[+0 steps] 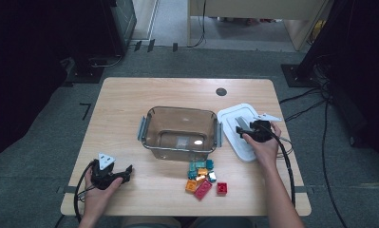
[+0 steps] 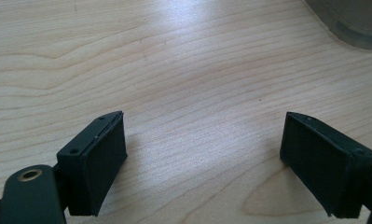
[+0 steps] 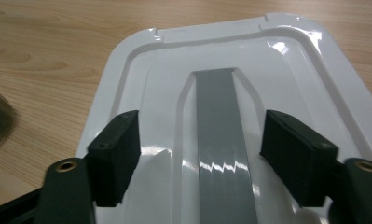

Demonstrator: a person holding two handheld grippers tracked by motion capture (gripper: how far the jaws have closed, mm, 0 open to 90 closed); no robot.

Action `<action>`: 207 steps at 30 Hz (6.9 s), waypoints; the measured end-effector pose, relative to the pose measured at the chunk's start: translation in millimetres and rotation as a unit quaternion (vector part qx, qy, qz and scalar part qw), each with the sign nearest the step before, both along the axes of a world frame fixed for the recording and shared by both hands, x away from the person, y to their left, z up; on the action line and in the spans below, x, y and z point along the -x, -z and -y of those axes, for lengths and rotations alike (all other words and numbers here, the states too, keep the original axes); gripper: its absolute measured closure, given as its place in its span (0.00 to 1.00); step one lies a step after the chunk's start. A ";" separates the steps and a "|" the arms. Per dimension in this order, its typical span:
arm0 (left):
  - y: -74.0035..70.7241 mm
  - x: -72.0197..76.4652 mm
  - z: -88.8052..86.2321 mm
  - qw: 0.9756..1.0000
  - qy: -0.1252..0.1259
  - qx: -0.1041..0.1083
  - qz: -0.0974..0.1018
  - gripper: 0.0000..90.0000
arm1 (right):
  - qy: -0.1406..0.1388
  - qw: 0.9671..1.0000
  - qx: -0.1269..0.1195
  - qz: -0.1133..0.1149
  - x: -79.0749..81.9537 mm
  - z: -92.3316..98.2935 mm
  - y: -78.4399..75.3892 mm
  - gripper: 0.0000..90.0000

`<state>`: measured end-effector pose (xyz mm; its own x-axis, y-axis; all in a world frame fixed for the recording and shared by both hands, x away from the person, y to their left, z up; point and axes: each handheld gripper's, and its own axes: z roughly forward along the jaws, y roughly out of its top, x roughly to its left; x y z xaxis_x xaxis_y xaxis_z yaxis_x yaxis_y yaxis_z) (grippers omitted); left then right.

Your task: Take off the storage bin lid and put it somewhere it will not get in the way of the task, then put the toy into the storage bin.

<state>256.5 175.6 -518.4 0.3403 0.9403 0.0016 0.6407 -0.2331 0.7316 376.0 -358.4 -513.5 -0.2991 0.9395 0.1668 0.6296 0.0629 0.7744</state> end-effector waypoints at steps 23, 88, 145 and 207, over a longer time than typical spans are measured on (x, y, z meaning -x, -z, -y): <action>0.0 0.0 0.1 1.000 0.005 0.000 0.001 0.16 | -0.063 0.997 0.016 0.043 72.6 -11.6 -47.3 0.15; 0.0 0.1 0.4 1.000 0.011 0.000 0.000 0.16 | -0.131 0.991 0.029 0.011 185.9 -41.6 -28.8 0.17; 0.1 -1.7 3.0 1.000 0.003 0.000 -0.001 0.14 | -0.210 0.977 0.040 0.008 187.3 -70.2 -3.4 0.66; 0.3 -6.6 5.8 1.000 -0.013 -0.002 -0.003 0.12 | -0.303 0.949 0.083 0.029 37.1 -142.5 -141.5 0.67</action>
